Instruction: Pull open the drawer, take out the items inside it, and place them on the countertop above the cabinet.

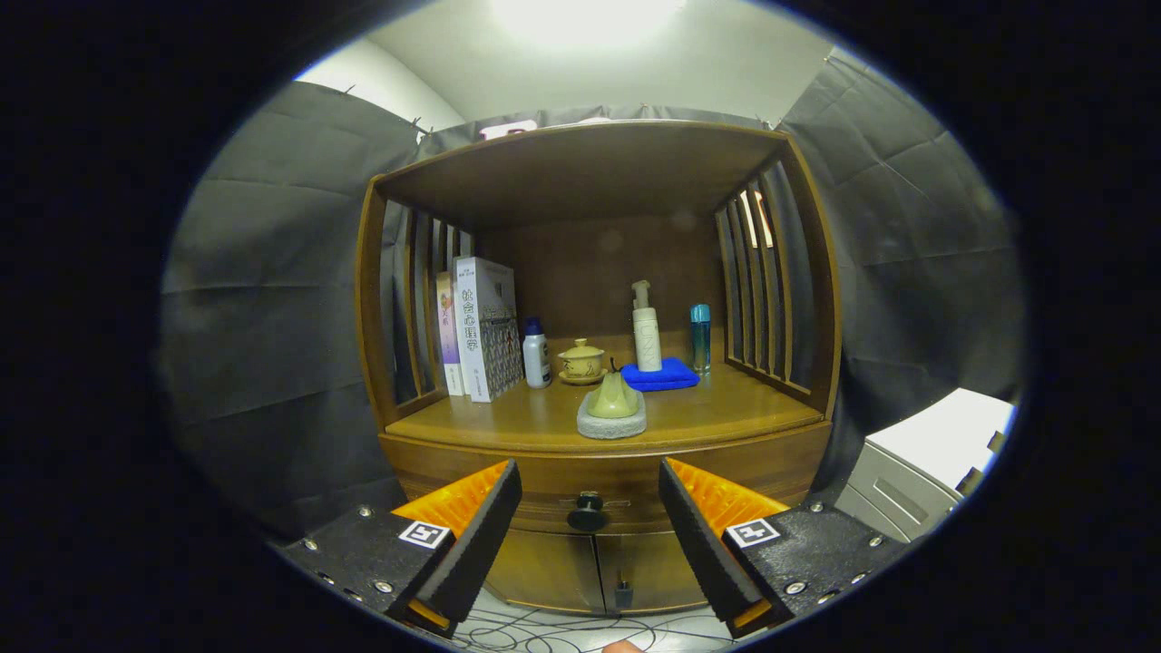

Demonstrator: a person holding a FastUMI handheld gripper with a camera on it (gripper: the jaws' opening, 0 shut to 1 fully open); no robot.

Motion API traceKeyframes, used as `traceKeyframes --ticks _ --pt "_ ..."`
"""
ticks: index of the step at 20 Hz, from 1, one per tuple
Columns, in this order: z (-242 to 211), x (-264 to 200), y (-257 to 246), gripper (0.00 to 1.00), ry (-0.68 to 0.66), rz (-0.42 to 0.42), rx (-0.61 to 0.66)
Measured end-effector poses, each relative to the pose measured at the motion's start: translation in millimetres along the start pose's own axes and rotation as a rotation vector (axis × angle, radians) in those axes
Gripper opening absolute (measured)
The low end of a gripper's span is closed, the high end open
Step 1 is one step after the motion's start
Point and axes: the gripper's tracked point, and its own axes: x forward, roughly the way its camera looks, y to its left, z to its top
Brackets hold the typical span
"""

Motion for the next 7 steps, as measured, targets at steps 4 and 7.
traceKeyframes --ticks 4,7 --pt "3.3 0.7 -0.3 0.95 -0.005 0.003 -0.002" --pt "-2.1 1.1 0.0 0.95 0.008 0.003 0.000"
